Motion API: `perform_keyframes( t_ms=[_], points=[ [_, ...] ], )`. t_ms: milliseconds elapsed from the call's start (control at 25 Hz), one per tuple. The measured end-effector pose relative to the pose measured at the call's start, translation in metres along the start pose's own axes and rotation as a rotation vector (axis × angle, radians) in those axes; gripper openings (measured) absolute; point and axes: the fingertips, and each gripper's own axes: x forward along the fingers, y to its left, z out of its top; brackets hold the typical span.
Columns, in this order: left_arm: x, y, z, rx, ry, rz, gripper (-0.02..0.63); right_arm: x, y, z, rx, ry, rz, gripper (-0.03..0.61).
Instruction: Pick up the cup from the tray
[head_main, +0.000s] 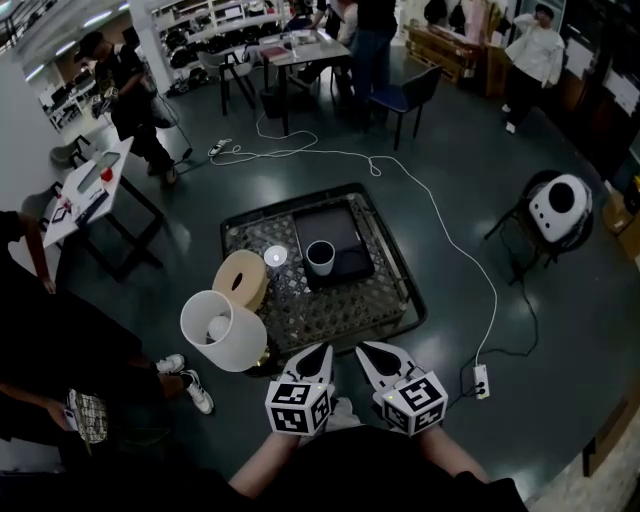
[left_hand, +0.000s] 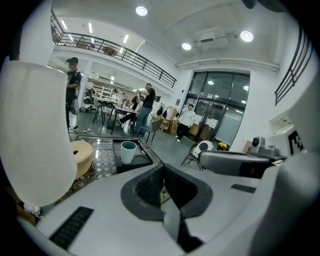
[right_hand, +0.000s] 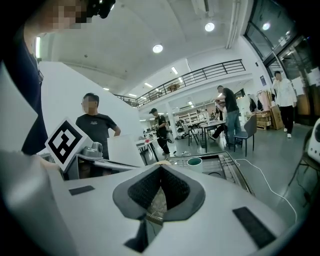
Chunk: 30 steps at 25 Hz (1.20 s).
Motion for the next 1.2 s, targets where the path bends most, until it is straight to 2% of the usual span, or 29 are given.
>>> perform_keyframes(
  t_ms=[440,720,1040,1200],
  points=[
    [0.019,0.034,0.016,0.001,0.008,-0.020,0.011,0.037,-0.016,0.010,0.023,-0.003,-0.038,0.012],
    [0.028,0.039,0.006,-0.029,0.035,-0.023,0.011,0.040,-0.025,0.007,0.050,0.012,-0.053,0.012],
    [0.059,0.047,0.000,-0.047,0.050,-0.004,0.012,0.052,-0.060,-0.002,0.078,0.052,-0.061,0.012],
    [0.082,0.056,0.004,-0.019,0.058,0.013,0.012,0.069,-0.075,-0.005,0.093,0.067,-0.039,0.012]
  ],
)
